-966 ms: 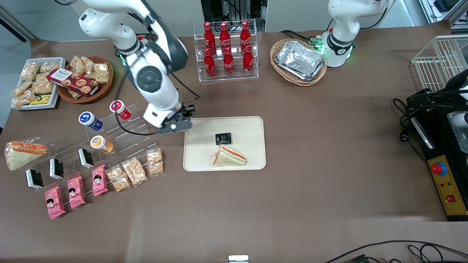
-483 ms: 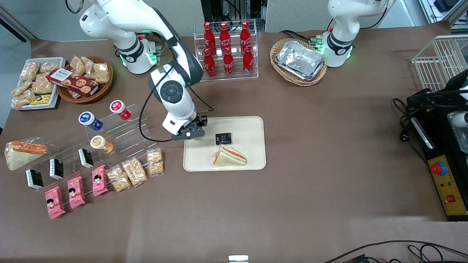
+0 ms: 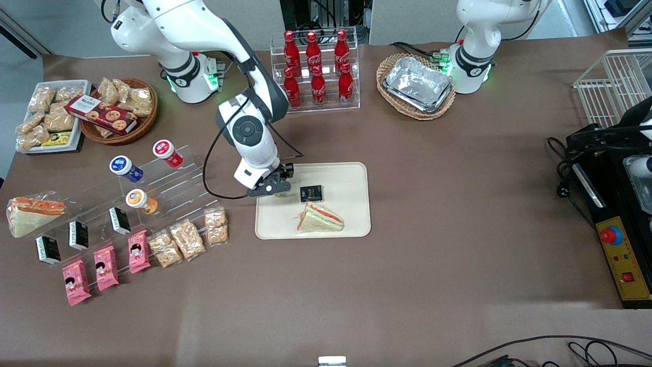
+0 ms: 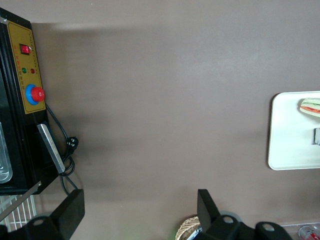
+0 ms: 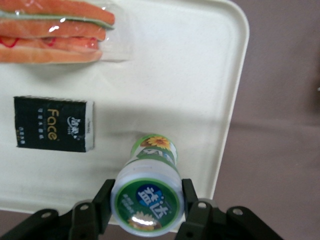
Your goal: Place green gum on tray
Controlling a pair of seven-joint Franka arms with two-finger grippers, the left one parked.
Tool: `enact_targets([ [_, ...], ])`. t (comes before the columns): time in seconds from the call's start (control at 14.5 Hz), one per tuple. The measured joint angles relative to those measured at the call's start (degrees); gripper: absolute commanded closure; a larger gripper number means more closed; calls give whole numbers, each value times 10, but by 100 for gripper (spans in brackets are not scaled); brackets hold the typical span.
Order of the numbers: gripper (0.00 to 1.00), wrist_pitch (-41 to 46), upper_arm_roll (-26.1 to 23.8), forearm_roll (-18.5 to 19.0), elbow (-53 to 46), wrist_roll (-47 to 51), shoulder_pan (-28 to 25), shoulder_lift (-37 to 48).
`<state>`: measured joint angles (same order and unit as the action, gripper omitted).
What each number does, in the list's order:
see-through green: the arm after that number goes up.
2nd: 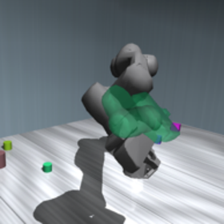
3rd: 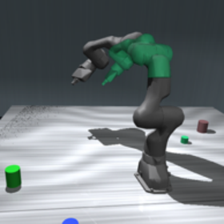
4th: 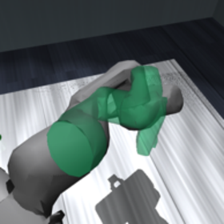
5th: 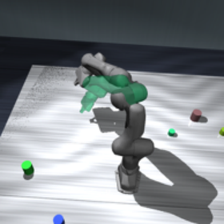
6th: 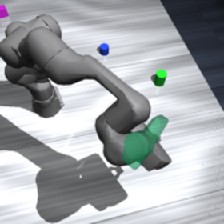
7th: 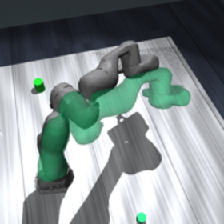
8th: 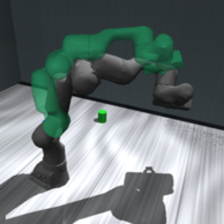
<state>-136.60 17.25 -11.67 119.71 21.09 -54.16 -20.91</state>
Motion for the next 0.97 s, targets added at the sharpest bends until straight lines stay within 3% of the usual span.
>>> enact_targets([
  [0.07,12,-1,-2,-5,0,0,-1,-2],
  [0.14,3,-1,-3,-8,0,0,-2,-3],
  [0.55,1,17,5,-9,-12,-17,14,10],
  [0.97,1,188,21,-1,-49,-82,153,139],
])
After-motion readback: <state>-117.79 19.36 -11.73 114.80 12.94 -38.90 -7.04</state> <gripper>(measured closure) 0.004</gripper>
